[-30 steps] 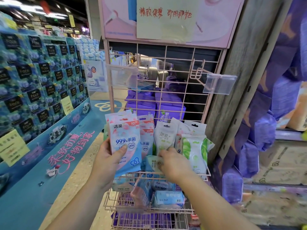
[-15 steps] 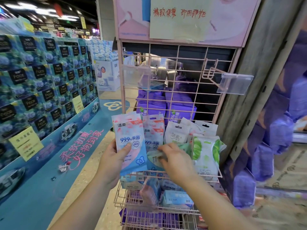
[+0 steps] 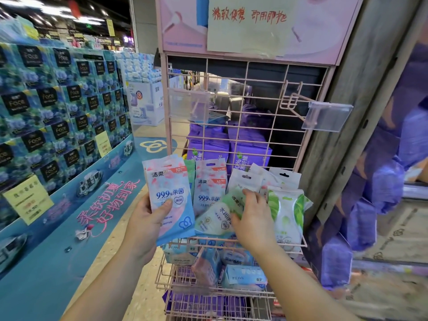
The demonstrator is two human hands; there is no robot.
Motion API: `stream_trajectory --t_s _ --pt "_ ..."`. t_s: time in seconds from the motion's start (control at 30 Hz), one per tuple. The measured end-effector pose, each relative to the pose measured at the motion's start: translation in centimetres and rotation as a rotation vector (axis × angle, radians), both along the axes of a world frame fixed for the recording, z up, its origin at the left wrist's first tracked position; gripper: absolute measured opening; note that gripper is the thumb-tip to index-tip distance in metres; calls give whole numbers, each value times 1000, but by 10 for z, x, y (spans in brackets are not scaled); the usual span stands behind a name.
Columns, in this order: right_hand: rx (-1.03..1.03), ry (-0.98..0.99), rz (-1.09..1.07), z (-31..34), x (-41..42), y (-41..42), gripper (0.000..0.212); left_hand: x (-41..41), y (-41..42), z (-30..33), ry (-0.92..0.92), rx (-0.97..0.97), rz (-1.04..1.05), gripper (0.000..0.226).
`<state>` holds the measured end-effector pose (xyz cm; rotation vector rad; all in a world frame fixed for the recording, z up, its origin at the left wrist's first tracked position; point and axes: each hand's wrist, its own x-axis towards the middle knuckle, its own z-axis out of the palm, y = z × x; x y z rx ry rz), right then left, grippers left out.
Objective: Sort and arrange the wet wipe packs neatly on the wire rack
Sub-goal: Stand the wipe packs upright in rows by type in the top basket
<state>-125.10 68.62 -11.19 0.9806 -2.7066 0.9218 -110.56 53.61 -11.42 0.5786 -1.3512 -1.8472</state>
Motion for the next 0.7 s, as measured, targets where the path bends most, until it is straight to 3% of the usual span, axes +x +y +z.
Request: stream_trajectory --t_s 0.1,0.17,0.3,0.37,0.53,0.7 --pt "38 -104 -1 6 -1 -6 84 -2 -1 -1 -2 -1 -6 22" --pt "60 -223 -7 7 -3 -13 88 -2 -1 -1 7 0 -9 21" --pt "316 -205 4 14 -11 -14 57 -1 -1 -2 33 4 -10 21" --pt "401 -96 65 18 -13 -11 56 0 -2 -2 33 4 -7 21" --pt "234 -211 345 37 -8 -5 43 6 -12 0 23 4 9 21" --pt "-93 -374 389 38 -7 -21 38 23 -33 7 27 -8 63 21"
